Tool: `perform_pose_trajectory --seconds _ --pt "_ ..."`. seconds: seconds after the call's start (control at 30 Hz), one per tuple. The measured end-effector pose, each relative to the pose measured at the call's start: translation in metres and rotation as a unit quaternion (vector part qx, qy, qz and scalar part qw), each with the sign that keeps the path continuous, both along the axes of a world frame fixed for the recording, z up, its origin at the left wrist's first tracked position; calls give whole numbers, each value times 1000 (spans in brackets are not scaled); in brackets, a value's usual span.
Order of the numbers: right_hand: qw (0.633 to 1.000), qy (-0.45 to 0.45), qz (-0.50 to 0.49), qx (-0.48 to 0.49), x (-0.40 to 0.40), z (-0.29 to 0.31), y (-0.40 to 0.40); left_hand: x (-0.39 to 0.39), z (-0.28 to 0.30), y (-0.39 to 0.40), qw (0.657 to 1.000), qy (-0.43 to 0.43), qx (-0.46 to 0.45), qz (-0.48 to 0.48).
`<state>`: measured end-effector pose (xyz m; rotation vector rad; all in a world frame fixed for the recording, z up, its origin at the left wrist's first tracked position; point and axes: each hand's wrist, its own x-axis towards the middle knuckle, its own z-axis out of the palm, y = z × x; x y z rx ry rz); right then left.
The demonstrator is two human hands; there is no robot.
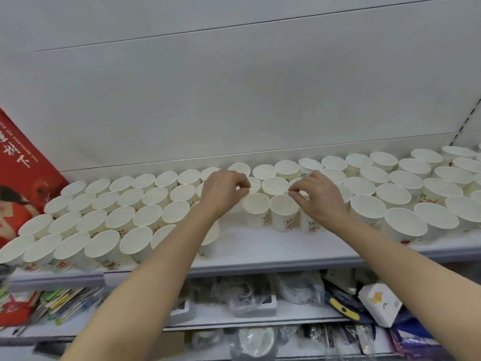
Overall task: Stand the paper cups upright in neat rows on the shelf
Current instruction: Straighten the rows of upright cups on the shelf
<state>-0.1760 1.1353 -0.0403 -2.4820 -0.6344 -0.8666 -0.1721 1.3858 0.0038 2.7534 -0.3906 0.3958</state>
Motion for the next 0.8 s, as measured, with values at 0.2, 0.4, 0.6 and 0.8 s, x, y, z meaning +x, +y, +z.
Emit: perform_pose_trajectory --seconds 0.2,0.4,0.6,0.8 --pt "992 116 19 -39 39 19 3 30 -4 9 996 65 44 49" --pt "981 191 -6 -34 74 22 21 64 -1 14 993 49 83 70" --pt "968 237 15 -85 103 27 33 89 -8 28 979 85 185 9" --pt "973 230 26 -3 98 24 36 86 0 25 989 42 145 -14"
